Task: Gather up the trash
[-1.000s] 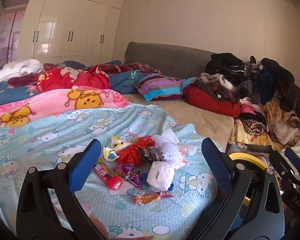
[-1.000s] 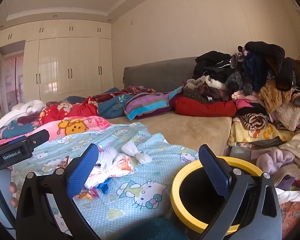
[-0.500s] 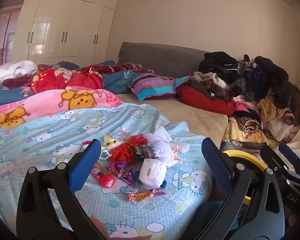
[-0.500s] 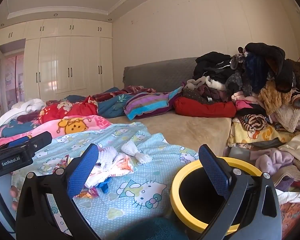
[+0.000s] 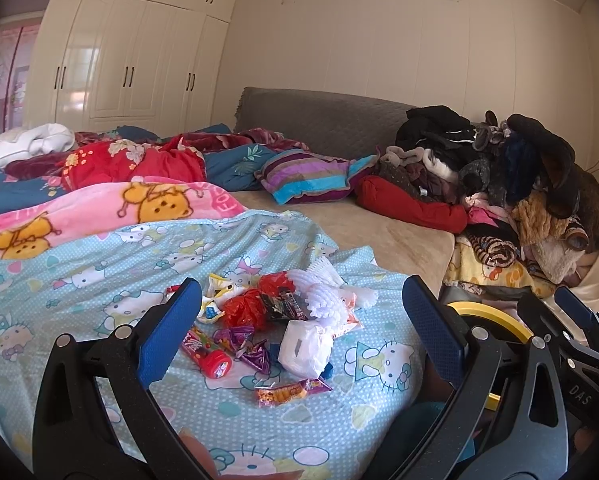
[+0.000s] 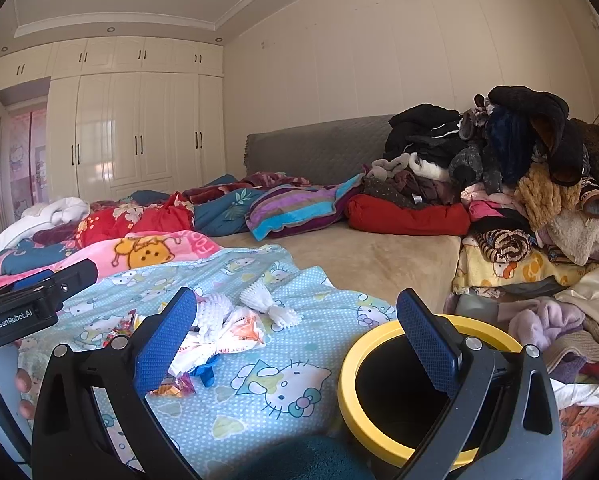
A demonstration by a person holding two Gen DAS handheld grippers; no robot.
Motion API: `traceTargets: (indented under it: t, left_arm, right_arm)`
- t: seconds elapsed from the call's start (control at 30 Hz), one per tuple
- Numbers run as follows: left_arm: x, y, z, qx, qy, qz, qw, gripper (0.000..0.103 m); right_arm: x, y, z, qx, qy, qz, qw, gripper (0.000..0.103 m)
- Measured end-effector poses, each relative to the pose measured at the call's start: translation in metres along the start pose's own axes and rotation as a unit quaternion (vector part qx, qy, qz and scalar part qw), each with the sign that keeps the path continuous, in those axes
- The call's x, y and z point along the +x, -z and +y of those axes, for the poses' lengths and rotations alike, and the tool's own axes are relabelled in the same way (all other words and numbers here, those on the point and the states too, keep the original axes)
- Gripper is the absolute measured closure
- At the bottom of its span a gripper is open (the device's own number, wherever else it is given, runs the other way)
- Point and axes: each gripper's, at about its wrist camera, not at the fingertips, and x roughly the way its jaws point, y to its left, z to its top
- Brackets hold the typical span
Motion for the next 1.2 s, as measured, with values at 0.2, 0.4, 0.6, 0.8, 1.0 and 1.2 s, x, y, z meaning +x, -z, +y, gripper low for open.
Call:
traceTargets:
  t: [0.2, 0.4, 0.6, 0.8, 1.0, 1.2]
  left_arm:
    - [0.0001, 0.0006, 0.0011, 0.0, 0.001, -0.002, 1.0, 0.011]
    - [0.0, 0.0016, 0.0013, 0.0, 0.001, -0.004, 1.0, 0.011]
    - [-0.0005, 0.001, 0.0008, -0.001, 0.002, -0.005, 1.0, 0.011]
    - [-0.0009, 0.0004, 0.0005, 0.0, 0.001, -0.004, 1.0, 0.011]
    - [-0.001, 0.0009, 0.0001, 0.0, 0.001, -0.004, 1.0, 0.011]
    - [-0.0005, -0.0002, 0.0024, -0.002, -0.002, -0.003, 1.0, 0.011]
  right_arm:
    - [0.0006, -0.0003, 0.0008, 0.001, 0.0, 0.001, 1.0, 0.006]
    - [0.001, 0.0009, 0.0016, 0.0, 0.0, 0.0, 1.0, 0.006]
    - [0.0004, 0.0024, -0.0055, 0.004, 0.001, 0.005, 1.0, 0.006]
    - [0.0008, 0.0025, -0.0057, 0.004, 0.0, 0.006, 1.0, 0.006]
    - [0.002, 0.0028, -0.0064, 0.004, 0.0, 0.007, 1.0, 0.006]
    - [0.0053, 0.0088, -0.0051, 0.003, -0.006, 0.013, 1.0, 0.006]
